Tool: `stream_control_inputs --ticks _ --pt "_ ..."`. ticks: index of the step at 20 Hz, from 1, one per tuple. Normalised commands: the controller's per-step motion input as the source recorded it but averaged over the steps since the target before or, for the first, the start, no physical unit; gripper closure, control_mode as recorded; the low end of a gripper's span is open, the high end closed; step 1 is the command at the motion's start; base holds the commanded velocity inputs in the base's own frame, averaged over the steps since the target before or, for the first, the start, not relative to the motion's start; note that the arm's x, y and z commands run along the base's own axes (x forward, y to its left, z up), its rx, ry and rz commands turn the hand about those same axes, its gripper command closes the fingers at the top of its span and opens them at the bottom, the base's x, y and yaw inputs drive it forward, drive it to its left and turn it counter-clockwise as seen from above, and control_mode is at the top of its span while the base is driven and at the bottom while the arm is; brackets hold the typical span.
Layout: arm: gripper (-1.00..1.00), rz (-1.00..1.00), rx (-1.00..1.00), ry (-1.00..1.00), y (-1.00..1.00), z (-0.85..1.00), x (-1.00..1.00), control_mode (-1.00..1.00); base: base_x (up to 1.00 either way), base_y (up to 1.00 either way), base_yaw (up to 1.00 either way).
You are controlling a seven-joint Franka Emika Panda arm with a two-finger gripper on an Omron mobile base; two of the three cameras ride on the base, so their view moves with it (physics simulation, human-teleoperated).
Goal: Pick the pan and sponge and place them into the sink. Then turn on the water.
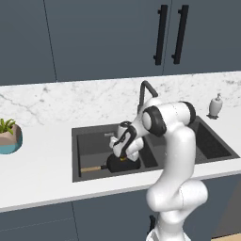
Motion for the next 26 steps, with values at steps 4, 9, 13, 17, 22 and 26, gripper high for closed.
stream_control_inputs --ticks 4,9,13,17,22,26 --pt "1.00 -0.03 -0.03 0.00 0.23 -0.51 0.42 -1.00 0.00 0.00 0.00" --pt "1.00 -0.03 -0.03 0.00 0.21 -0.47 0.32 -1.00 0.00 0.00 0.00" --pt "1.00 -0.04 -0.01 0.00 0.11 -0.40 0.20 -1.00 0.00 0.00 0.00" --pt "1.00 -0.06 0.00 -0.06 0.00 -0.12 0.03 -1.00 0.00 0.00 0.00" --pt "-1.00 -0.07 0.00 -0.15 0.00 0.01 0.00 -1.00 0.00 0.00 0.00" --pt "-1.00 -0.02 0.00 -0.07 -0.04 0.32 -0.04 -1.00 0.00 0.00 0.00"
